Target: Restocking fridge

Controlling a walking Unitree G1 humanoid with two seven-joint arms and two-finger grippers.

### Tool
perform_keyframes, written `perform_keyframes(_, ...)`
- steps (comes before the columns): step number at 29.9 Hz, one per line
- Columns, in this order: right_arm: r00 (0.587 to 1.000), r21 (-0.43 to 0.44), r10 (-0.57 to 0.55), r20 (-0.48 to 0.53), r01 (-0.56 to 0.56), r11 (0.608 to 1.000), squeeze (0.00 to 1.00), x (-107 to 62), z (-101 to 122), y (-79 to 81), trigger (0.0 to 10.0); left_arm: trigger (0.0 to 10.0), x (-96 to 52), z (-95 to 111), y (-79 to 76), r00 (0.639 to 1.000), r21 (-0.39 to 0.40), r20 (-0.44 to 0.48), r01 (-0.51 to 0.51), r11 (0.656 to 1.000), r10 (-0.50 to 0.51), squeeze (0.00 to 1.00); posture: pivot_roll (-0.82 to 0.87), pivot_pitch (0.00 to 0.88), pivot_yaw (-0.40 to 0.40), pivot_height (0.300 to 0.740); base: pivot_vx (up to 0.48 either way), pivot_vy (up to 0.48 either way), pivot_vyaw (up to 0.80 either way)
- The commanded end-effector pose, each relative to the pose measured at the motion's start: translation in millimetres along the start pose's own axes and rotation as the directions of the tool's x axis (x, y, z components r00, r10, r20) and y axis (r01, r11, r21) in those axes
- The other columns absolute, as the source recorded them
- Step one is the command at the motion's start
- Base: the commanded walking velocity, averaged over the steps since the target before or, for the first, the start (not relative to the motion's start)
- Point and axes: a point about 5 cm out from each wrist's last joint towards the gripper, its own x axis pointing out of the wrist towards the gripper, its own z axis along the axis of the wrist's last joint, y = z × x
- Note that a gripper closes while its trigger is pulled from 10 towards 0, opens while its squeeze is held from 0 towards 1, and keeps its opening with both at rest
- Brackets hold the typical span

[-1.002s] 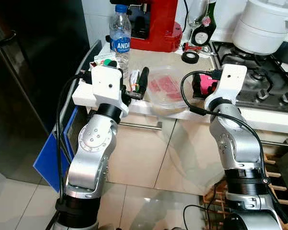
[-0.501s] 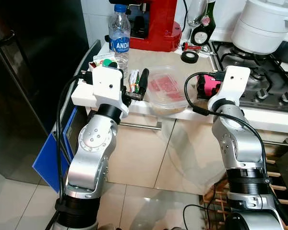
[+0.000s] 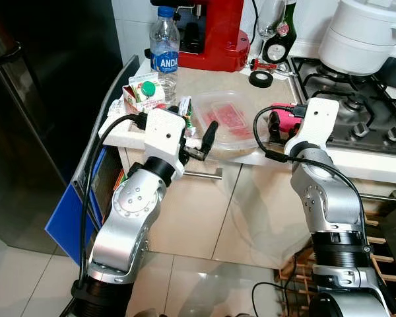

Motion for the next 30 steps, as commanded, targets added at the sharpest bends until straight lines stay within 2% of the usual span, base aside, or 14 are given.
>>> perform_keyframes(1, 1.000, 0.006, 0.007, -0.027, -0.007, 1.000, 0.03, 2.3, -1.2, 1.0, 10.0, 10.0, -3.3, -1.0, -3.0, 0.999, -0.002, -0.017, 0.032, 0.999, -0.032, 0.00, 0.05, 0.000, -0.049, 0.740, 0.000, 0.000, 0.00)
perform_keyframes(8, 0.999, -0.014, 0.027, -0.029, -0.028, 1.000, 0.03, 4.4, -0.6, 3.1, 10.0, 10.0, -17.6, -5.7, 3.2, 1.000, -0.004, -0.015, -0.014, 1.000, 0.014, 0.00, 0.06, 0.000, -0.057, 0.740, 0.000, 0.000, 0.00)
perform_keyframes(9, 0.999, -0.032, 0.033, -0.034, -0.034, 0.999, 0.03, 5.5, -0.3, 3.0, 10.0, 10.0, -21.2, -8.5, 4.1, 0.998, -0.056, -0.028, -0.056, 0.997, 0.054, 0.00, 0.06, 0.000, -0.060, 0.740, 0.000, 0.000, 0.00)
perform_keyframes(10, 0.999, -0.032, 0.033, -0.034, -0.034, 0.999, 0.03, 5.5, -0.3, 3.0, 10.0, 10.0, -21.2, -8.5, 4.1, 0.998, -0.056, -0.028, -0.056, 0.997, 0.054, 0.00, 0.06, 0.000, -0.060, 0.740, 0.000, 0.000, 0.00)
perform_keyframes(11, 0.998, -0.055, 0.038, -0.040, -0.040, 0.998, 0.03, 6.3, -0.3, 2.6, 10.0, 10.0, -22.5, -13.1, 3.9, 0.995, -0.155, -0.061, -0.084, 0.984, 0.076, 0.00, 0.06, 0.000, -0.062, 0.740, 0.000, 0.000, 0.00)
perform_keyframes(13, 0.998, -0.076, 0.040, -0.055, -0.044, 0.996, 0.03, 7.1, -1.7, 2.0, 10.0, 10.0, -22.4, -18.4, 4.4, 0.991, -0.277, -0.097, -0.113, 0.954, 0.089, 0.00, 0.06, 0.000, -0.066, 0.740, 0.000, 0.000, 0.00)
perform_keyframes(14, 0.997, -0.079, 0.040, -0.059, -0.045, 0.996, 0.03, 7.3, -2.2, 1.6, 10.0, 10.0, -22.2, -18.2, 3.9, 0.993, -0.275, -0.091, -0.100, 0.956, 0.078, 0.00, 0.06, 0.000, -0.067, 0.740, 0.000, 0.000, 0.00)
perform_keyframes(18, 0.996, -0.087, 0.038, -0.081, -0.045, 0.995, 0.03, 7.9, -5.9, 0.1, 10.0, 10.0, -25.3, -19.6, -0.5, 0.998, -0.173, -0.068, -0.024, 0.985, 0.013, 0.00, 0.06, 0.000, -0.070, 0.740, 0.000, 0.000, 0.00)
perform_keyframes(23, 0.991, -0.076, 0.042, -0.125, -0.052, 0.996, 0.03, 7.7, -11.0, -1.1, 10.0, 10.0, -38.0, -31.6, -5.0, 0.986, -0.131, -0.144, 0.071, 0.989, -0.090, 0.00, 0.05, 0.000, -0.071, 0.740, 0.000, 0.000, 0.00)
perform_keyframes(29, 0.985, -0.056, 0.046, -0.165, -0.056, 0.997, 0.04, 7.7, -16.2, -2.6, 10.0, 10.0, -41.4, -40.2, -9.9, 0.960, -0.167, -0.227, 0.125, 0.978, -0.162, 0.00, 0.06, 0.000, -0.070, 0.740, 0.000, 0.000, 0.00)
perform_keyframes(30, 0.983, -0.045, 0.046, -0.178, -0.055, 0.997, 0.03, 7.6, -17.6, -2.6, 10.0, 10.0, -40.6, -43.1, -11.6, 0.951, -0.249, -0.260, 0.103, 0.963, -0.169, 0.00, 0.06, 0.000, -0.069, 0.740, 0.000, 0.000, 0.00)
